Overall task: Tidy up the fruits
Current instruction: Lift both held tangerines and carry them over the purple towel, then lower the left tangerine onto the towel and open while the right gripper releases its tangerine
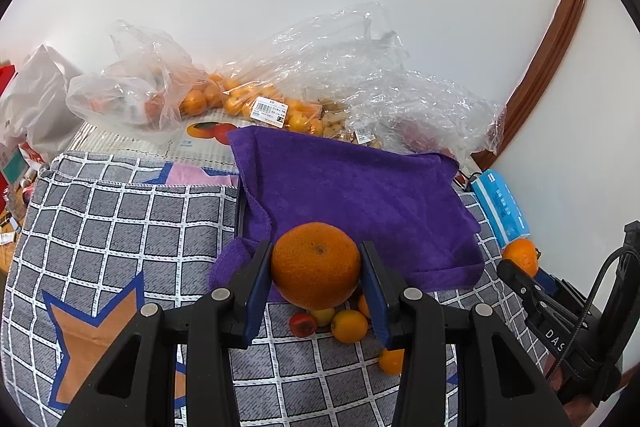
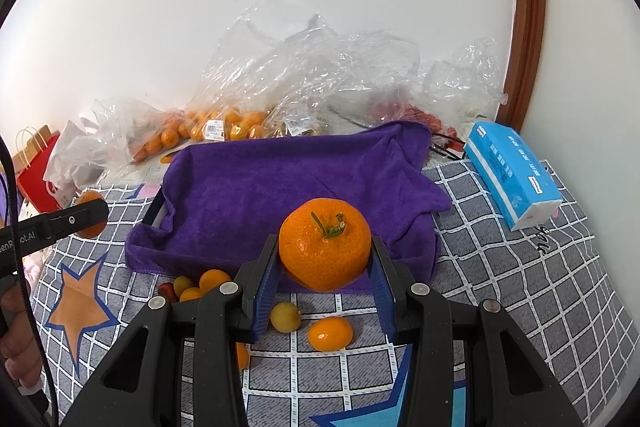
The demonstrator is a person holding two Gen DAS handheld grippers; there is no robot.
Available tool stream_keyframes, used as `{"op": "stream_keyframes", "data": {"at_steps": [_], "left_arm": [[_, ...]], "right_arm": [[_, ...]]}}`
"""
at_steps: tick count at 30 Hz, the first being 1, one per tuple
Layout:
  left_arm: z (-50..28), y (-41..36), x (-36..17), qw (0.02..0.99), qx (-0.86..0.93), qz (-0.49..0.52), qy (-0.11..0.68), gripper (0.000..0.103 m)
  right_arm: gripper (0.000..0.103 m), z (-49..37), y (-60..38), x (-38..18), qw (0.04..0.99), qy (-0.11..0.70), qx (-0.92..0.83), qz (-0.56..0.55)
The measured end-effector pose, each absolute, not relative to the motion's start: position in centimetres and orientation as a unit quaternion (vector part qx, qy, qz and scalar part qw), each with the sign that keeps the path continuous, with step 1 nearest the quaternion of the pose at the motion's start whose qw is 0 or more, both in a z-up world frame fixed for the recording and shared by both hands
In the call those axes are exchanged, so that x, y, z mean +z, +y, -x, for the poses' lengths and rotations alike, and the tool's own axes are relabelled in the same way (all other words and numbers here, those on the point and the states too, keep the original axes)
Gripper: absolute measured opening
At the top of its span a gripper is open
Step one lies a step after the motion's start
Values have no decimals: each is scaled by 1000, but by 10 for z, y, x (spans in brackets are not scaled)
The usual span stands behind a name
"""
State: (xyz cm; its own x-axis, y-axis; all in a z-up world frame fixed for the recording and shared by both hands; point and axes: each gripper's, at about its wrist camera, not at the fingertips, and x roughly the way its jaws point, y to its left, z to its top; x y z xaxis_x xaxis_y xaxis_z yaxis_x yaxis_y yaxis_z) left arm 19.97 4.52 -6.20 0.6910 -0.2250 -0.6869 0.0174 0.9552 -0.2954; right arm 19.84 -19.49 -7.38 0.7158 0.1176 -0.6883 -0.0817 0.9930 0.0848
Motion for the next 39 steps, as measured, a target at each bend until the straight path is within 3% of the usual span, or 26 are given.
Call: {"op": "stream_keyframes", "data": {"at_steps": [39], "left_arm": [[-249,41,-79,904,-66,121,405,40]], "right_arm": [[43,-246,-191,-90,924,378,54,-5]]}}
